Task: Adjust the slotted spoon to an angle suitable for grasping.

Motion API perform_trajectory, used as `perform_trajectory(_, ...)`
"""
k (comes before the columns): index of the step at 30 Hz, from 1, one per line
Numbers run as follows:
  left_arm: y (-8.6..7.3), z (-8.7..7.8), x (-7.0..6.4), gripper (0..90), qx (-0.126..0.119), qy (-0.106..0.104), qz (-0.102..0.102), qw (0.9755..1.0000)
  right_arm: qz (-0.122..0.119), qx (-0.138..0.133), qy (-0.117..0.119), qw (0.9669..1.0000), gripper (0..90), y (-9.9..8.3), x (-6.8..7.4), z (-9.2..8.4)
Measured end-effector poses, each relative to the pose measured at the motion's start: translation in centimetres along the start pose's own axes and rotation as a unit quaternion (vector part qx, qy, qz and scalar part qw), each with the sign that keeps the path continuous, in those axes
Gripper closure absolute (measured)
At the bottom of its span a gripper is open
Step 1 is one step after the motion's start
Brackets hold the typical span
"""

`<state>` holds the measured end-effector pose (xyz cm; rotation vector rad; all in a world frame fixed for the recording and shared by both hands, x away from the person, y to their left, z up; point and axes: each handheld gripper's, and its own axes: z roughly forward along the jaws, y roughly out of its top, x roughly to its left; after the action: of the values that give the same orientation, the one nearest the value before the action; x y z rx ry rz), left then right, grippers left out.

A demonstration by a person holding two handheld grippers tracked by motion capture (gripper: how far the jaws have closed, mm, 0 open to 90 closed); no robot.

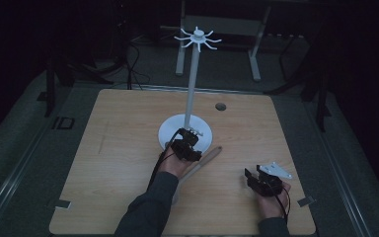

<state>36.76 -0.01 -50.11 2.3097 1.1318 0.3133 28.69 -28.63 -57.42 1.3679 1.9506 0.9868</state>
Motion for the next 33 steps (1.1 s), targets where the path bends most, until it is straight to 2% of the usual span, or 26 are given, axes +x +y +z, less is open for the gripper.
perform_trajectory(18,0.3,2.0,-1.2,62.8,0.035,-0.014,0.022,0.999,0.0,-0.001,0.0,1.0,47.9,0.0,0.0,0.0)
perform_trajectory(28,0.3,3.2,-2.2,65.3,0.065,-0.023,0.041,0.9967,0.0,-0.001,0.0,1.0,47.8,0.0,0.0,0.0)
perform_trajectory(33,0.2,4.0,-2.4,69.8,0.09,-0.023,0.049,0.9944,0.0,-0.001,0.0,1.0,47.8,0.0,-0.1,0.0)
